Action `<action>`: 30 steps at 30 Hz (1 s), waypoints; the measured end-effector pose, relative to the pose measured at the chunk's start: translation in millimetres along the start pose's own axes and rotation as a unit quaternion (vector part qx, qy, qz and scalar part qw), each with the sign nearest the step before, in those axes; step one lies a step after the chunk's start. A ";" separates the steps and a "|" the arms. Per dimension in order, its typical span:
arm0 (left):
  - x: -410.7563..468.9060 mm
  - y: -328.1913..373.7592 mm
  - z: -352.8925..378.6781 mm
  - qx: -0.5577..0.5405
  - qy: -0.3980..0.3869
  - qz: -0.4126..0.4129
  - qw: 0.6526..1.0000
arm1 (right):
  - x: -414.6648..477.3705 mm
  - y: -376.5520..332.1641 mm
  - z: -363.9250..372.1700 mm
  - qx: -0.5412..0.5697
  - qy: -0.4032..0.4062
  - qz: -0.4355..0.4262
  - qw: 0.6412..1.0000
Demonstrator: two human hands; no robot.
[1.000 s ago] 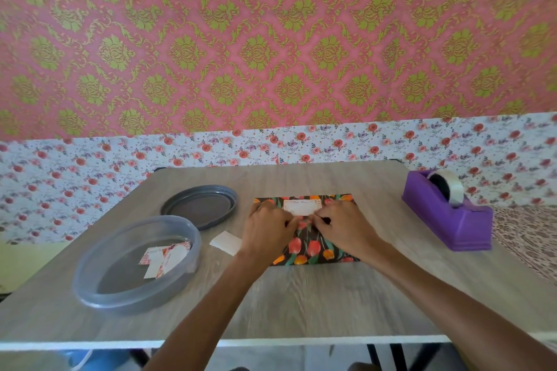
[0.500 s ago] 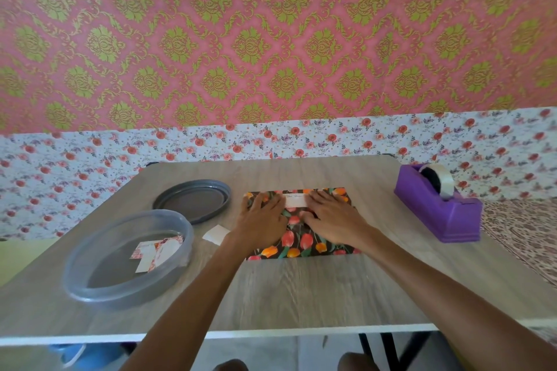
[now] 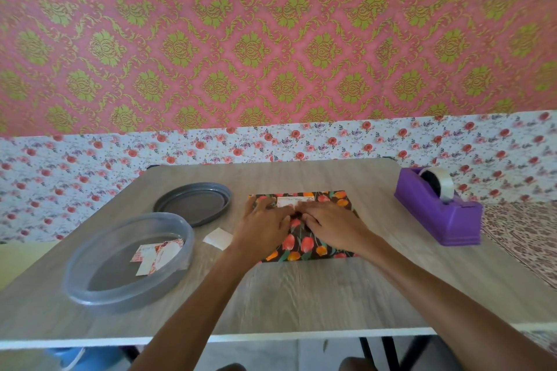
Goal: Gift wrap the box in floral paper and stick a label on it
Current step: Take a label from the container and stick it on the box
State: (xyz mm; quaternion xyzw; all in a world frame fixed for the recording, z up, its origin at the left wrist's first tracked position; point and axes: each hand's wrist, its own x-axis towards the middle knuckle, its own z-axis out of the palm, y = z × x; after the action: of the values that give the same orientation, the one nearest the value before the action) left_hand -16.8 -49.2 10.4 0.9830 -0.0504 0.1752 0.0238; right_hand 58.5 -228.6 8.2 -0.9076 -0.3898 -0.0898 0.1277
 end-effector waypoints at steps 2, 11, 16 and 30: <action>-1.0 1.0 -0.3 0.020 -0.029 -0.007 0.999 | 0.4 -3.0 -4.4 -0.024 -0.054 0.007 0.998; 9.8 -2.5 0.7 0.051 -0.157 -0.047 0.985 | 4.7 -2.2 -2.3 -0.059 -0.123 0.066 0.988; 12.0 0.2 -8.8 0.076 -0.166 -0.045 0.982 | 2.1 -2.6 -1.8 -0.049 -0.092 0.082 0.991; -5.6 10.3 -0.1 0.054 0.078 -0.065 0.993 | -5.4 -0.1 8.1 -0.049 0.143 0.062 0.987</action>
State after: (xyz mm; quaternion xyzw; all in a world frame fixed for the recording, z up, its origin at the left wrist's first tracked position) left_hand -23.2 -59.0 8.9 0.9672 0.0250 0.2523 -0.0140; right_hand 55.2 -229.8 -0.9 -0.9130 -0.3055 -0.2294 0.1428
